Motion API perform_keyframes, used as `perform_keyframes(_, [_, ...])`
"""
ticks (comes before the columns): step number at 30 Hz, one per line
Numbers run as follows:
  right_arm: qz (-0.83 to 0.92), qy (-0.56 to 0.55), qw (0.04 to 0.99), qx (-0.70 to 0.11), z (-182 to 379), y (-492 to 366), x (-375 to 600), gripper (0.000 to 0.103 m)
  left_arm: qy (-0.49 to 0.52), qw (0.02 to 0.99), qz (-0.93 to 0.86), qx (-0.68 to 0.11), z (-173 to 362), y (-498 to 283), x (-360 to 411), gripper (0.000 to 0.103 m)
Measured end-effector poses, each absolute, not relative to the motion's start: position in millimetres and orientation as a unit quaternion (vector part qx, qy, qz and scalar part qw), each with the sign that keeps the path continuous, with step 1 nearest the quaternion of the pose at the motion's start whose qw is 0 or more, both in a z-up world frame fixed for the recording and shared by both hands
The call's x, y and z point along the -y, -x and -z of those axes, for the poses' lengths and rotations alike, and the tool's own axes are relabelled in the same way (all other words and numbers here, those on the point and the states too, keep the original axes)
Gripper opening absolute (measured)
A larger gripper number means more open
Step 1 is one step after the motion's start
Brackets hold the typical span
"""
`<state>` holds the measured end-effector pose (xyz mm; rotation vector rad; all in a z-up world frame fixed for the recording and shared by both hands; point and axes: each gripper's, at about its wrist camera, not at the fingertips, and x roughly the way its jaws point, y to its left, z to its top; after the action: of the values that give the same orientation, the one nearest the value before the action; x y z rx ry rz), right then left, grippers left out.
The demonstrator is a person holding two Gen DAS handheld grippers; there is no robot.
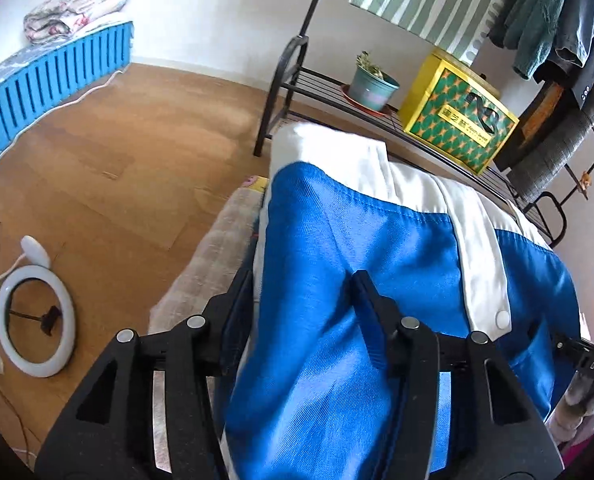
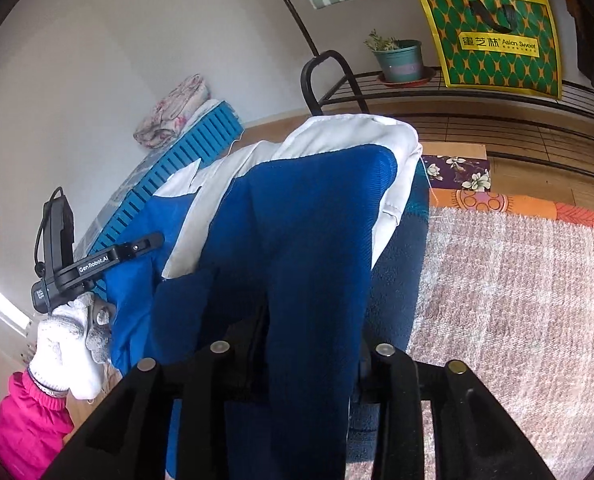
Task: Fold large clothes
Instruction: 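Lower the bundle onto the bed and open both tools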
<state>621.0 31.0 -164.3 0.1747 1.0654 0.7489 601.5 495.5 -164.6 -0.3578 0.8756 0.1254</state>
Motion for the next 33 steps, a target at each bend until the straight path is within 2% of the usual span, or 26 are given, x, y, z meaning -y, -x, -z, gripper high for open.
perform_keyframes(6, [-0.344,-0.076,0.806,-0.476,139,-603,-14,0.045,0.161,0.897,-0.079,-0.404,129,-566,-491,0.054])
perform_keyframes(15, [-0.359,-0.061,0.823,-0.435,59,-547,23,0.045,0.158,0.909,-0.064,-0.38,36,-489,-448,0.054])
perform_keyframes(30, [-0.376,-0.008,0.862,-0.339,-87,-409,113,0.047,0.091,0.946,-0.052,-0.306,-116,-324,-303,0.055])
perform_keyframes(33, [-0.367,0.002,0.873,-0.321,-110,-383,135,0.047,0.069,0.955,-0.059,-0.283,-142,-294,-275,0.063])
